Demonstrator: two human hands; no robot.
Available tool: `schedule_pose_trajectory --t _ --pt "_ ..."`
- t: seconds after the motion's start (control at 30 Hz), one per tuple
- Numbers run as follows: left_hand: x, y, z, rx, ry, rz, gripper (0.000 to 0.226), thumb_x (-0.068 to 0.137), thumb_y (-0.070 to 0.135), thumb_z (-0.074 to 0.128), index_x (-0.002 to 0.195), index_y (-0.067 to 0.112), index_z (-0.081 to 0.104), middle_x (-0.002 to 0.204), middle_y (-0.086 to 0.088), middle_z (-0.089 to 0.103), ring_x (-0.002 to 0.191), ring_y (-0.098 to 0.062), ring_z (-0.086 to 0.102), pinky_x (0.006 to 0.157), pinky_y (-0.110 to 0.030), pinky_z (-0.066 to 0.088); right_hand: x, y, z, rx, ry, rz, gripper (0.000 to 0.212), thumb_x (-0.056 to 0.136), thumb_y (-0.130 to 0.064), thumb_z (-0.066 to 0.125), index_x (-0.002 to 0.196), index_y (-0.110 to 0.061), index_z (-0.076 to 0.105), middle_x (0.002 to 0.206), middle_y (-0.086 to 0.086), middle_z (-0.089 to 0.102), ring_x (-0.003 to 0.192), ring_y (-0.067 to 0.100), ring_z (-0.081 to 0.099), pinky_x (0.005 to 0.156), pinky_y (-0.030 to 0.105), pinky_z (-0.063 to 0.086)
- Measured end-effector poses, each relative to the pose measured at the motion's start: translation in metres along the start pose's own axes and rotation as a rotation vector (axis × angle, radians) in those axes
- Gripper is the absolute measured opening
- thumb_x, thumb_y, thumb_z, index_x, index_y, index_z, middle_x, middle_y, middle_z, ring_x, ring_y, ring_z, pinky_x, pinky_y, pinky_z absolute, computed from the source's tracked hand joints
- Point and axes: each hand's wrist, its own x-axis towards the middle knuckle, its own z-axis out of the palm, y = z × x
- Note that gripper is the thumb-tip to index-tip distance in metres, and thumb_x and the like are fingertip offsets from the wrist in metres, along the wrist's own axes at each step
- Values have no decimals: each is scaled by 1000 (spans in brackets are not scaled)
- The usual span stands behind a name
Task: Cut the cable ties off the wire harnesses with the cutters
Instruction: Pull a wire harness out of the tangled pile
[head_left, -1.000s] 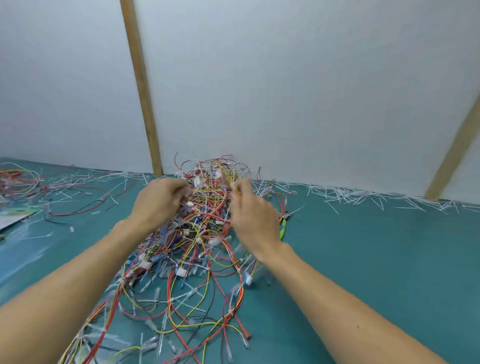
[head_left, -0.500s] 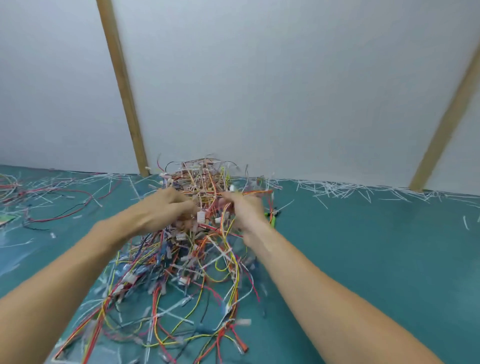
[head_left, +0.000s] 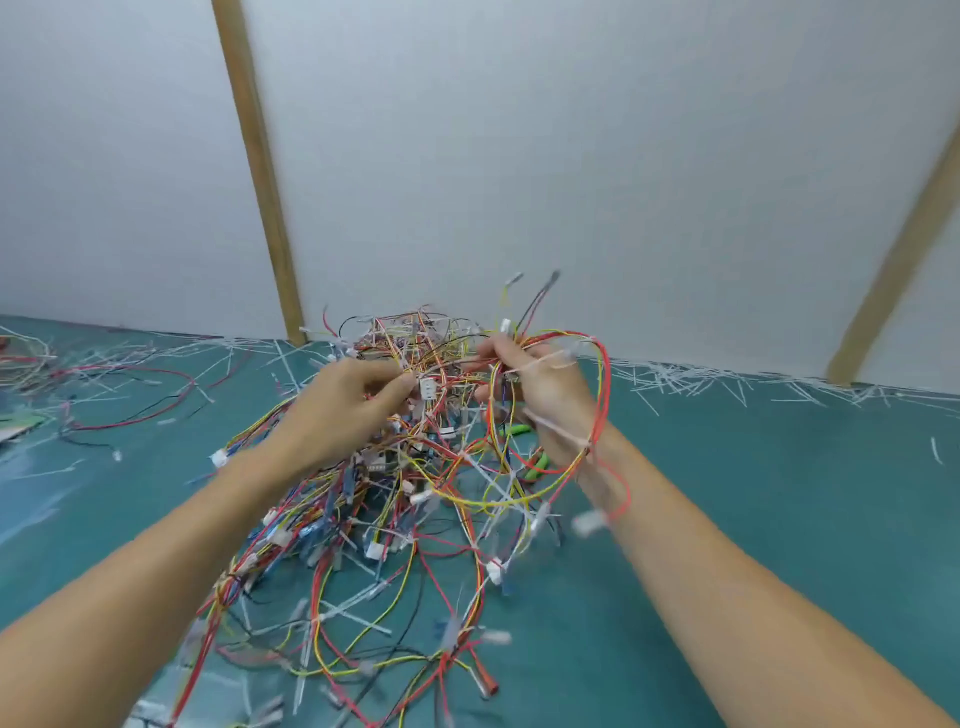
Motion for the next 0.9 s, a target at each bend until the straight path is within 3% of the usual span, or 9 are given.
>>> schedule_pose_trajectory --t 0.1,0.2,0.4,0.5,0.57,0.63,0.73,0.8,0.9 --pt "6 -6 -10 98 -112 32 12 94 17 68 96 26 75 88 16 71 84 -4 66 77 -27 51 -1 19 -11 -149 53 123 20 105 -23 55 94 -12 66 77 6 71 39 3 50 36 17 36" --pt "5 -20 -18 342 -234 4 8 88 24 76 94 30 75 86 18 70 84 -6 66 78 -29 53 -5 33 -12 -139 -46 126 6 96 -11 69 95 -10 64 94 10 71 42 0 54 39 13 38" --pt "7 -18 -16 41 -174 -8 11 90 33 73 79 32 73 77 21 70 74 -3 66 67 -22 49 -5 38 10 -105 31 -13 28 93 6 66 83 -12 48 109 41 66 37 0 52 37 14 35" --pt "7 -14 -12 36 -295 33 9 92 33 71 85 29 73 81 13 70 78 -8 63 70 -29 50 -5 41 16 -152 53 -118 33 91 7 68 77 -16 49 97 34 70 46 2 57 45 13 39" --pt "7 -12 -12 43 -351 45 9 92 30 72 84 26 71 81 8 69 77 -14 62 71 -34 51 -3 41 16 -107 70 -149 32 91 8 66 77 -16 52 87 23 70 63 16 66 46 13 41" --pt "8 -12 -11 37 -249 6 13 92 24 72 80 27 71 79 6 69 75 -13 61 70 -32 50 -3 41 14 -81 61 -144 29 92 7 66 78 -16 55 84 21 71 69 27 65 43 15 39" --pt "14 -9 -10 -26 76 -97 22 93 18 71 74 30 69 71 7 66 62 -3 53 59 -19 41 -9 43 15 -122 -138 -109 26 95 3 65 79 -18 62 76 -1 75 54 5 61 45 13 42" --pt "17 4 -3 -202 250 -115 16 93 15 69 80 23 73 74 3 67 61 -1 52 59 -15 41 -11 41 20 -90 -261 -60 19 99 -7 65 82 -16 66 77 -7 74 60 -2 63 51 12 46" --pt "27 23 1 -250 197 21 9 94 12 68 88 16 74 81 0 68 69 -7 57 66 -21 46 -2 35 25 147 -161 36 12 100 -13 63 90 -10 69 80 5 70 45 0 50 40 13 35"
